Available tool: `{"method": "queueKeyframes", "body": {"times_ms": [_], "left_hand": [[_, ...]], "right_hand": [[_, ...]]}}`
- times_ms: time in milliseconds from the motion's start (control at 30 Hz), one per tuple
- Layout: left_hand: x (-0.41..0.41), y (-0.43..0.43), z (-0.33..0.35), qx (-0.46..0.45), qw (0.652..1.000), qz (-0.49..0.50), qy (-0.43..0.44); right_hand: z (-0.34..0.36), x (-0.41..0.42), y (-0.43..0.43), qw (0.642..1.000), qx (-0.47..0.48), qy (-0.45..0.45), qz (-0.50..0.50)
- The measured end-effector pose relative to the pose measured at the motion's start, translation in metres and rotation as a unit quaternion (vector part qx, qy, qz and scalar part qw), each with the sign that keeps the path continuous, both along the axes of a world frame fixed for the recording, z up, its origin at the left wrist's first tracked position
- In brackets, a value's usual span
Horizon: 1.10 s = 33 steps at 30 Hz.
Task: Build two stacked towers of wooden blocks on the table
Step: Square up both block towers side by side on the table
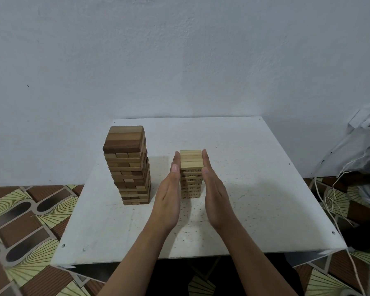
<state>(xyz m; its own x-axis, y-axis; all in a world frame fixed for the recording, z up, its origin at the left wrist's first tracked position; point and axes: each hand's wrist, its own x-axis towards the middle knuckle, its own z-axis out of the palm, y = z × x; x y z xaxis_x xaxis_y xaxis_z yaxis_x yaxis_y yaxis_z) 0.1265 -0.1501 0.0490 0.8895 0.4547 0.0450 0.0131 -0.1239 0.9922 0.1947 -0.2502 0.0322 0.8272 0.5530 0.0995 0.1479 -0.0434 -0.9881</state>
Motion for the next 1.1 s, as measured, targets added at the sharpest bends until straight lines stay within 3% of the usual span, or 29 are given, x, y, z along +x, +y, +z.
{"method": "queueKeyframes", "body": {"times_ms": [867, 1100], "left_hand": [[-0.001, 0.000, 0.000, -0.009, 1.000, 0.010, 0.001], [-0.014, 0.005, -0.007, -0.006, 0.999, 0.022, 0.029]], "right_hand": [[0.001, 0.000, -0.002, 0.999, 0.030, 0.014, -0.010], [-0.005, -0.004, -0.008, 0.992, 0.047, 0.012, -0.116]]}}
